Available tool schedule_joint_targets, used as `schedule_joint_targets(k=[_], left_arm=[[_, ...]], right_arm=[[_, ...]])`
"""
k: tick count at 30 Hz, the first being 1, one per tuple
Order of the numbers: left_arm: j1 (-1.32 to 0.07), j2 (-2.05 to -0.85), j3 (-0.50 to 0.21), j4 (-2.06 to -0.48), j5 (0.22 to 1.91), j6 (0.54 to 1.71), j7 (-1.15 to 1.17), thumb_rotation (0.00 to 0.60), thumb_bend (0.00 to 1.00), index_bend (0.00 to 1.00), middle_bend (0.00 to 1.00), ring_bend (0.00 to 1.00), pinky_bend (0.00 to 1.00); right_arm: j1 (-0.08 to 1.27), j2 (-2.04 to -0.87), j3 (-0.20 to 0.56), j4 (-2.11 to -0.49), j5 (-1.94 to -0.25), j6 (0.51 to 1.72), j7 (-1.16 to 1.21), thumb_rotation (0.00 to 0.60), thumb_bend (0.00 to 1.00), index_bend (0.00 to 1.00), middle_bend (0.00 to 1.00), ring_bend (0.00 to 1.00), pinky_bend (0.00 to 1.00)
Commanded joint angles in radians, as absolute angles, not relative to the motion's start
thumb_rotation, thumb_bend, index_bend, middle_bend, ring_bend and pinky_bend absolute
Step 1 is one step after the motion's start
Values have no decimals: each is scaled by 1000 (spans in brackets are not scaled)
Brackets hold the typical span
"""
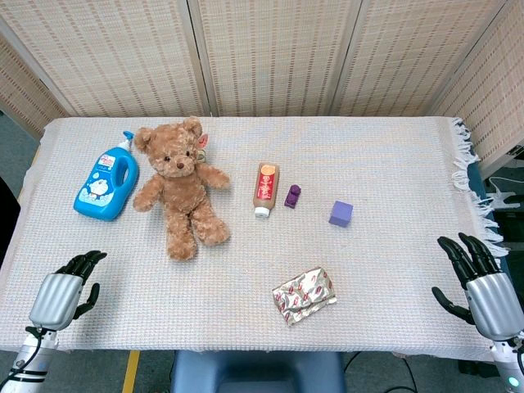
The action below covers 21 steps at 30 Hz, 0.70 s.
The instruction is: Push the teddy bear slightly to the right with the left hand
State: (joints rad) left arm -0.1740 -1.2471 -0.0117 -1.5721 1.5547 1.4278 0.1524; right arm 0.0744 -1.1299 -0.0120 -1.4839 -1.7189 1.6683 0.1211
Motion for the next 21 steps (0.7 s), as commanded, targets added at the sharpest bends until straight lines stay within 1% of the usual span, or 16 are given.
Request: schedule_joint_targets(k=[1, 7, 10, 12, 14, 16, 18, 21], left_arm=[[-174, -1248, -11, -1572, 1557, 1430, 155, 600, 535, 180, 168, 195, 493], [-168, -1258, -17, -1570, 1554, 1446, 169, 600, 534, 172, 168, 195, 493], [-165, -1277, -26, -1554, 1551, 1461, 179, 600, 532, 129, 162, 195, 492], [-166, -1288, -30, -1542, 1543, 1458, 191, 600, 509, 86, 143, 186, 490], [-170, -1295, -32, -1535, 1536, 1450, 196, 600, 469, 26, 96, 144, 487], [-171, -1300, -31, -1531, 1529, 1441, 196, 600, 441, 1, 45, 95, 453], [-174, -1301, -30, -1533, 1531, 1437, 188, 600, 416, 0, 9, 72, 379], [-184, -1316, -45, -1526, 1520, 1430, 162, 600, 388, 0, 0, 34, 336]], right_arm=[[76, -1129, -14, -1489, -1716, 1654, 113, 600, 154, 0, 106, 0, 78], [78, -1126, -19, -1499, -1717, 1634, 108, 600, 154, 0, 106, 0, 78], [80, -1124, -19, -1505, -1718, 1627, 111, 600, 154, 0, 106, 0, 78], [82, -1127, -16, -1507, -1716, 1623, 109, 600, 154, 0, 106, 0, 78], [84, -1129, -14, -1509, -1712, 1616, 105, 600, 154, 0, 106, 0, 78], [86, -1130, -14, -1513, -1710, 1609, 102, 600, 154, 0, 106, 0, 77], [88, -1128, -17, -1513, -1716, 1606, 104, 600, 154, 0, 106, 0, 77], [92, -1123, -18, -1514, -1719, 1599, 119, 600, 154, 0, 106, 0, 77]])
